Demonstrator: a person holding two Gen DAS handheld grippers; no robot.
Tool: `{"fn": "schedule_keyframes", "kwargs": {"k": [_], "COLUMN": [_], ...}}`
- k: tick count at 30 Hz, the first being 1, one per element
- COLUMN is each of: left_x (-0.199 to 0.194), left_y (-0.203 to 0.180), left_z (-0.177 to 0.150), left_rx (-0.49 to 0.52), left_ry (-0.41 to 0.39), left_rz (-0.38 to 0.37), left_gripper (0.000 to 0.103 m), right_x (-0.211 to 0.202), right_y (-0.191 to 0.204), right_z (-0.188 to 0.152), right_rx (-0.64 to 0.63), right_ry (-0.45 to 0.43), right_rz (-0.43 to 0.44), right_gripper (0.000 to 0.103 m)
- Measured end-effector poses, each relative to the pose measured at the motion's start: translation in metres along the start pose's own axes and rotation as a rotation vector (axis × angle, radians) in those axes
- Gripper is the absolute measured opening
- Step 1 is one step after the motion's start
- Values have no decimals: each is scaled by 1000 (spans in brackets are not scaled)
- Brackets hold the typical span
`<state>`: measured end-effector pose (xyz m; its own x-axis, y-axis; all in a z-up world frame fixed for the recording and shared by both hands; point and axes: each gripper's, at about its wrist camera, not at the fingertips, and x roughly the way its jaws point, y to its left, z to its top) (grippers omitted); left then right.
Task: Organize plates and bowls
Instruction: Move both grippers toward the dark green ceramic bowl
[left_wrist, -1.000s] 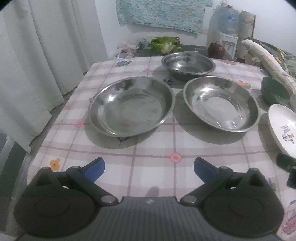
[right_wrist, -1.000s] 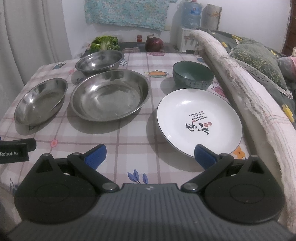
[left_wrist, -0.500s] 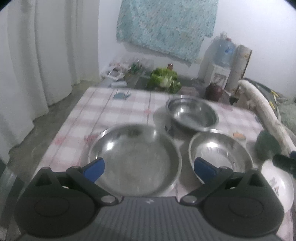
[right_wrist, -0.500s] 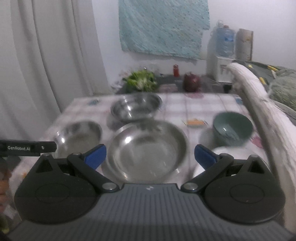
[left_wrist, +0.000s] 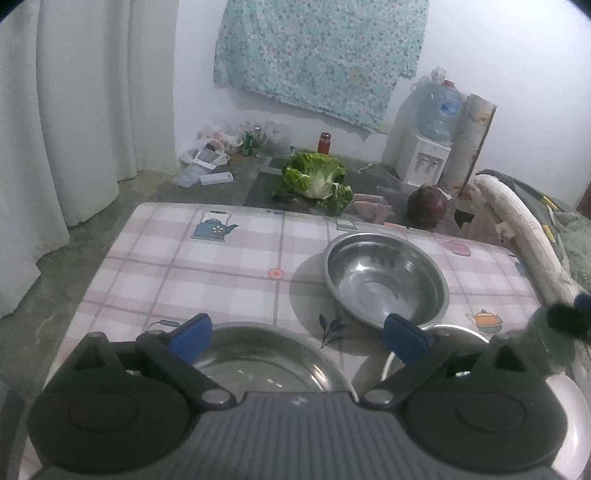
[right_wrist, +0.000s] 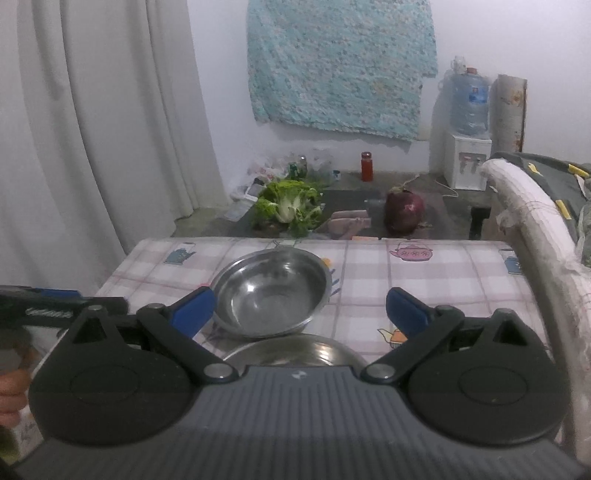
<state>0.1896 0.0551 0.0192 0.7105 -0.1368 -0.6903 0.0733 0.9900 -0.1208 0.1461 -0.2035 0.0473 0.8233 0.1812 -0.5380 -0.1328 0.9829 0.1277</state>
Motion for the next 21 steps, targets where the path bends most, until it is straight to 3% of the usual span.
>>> {"fn": "schedule_keyframes", "kwargs": {"k": [5,14,21], "left_x": [5,-14,-21], "left_y": [1,-5,-6], "left_z": [-3,-26,-23], "left_rx": [-4,74,66], "left_ry": [15,-4,-21], "left_rz": [-22,-31,-18], "left_gripper": [97,95,85], "right_x": [-10,-49,-61], "right_y": [-2,-7,-20], "right_z": [-30,-82,-79], "right_rx": [-7,74,71], "right_ry": [27,60,45], "right_rz": [-7,4,-41], "right_gripper": [97,93,82]}}
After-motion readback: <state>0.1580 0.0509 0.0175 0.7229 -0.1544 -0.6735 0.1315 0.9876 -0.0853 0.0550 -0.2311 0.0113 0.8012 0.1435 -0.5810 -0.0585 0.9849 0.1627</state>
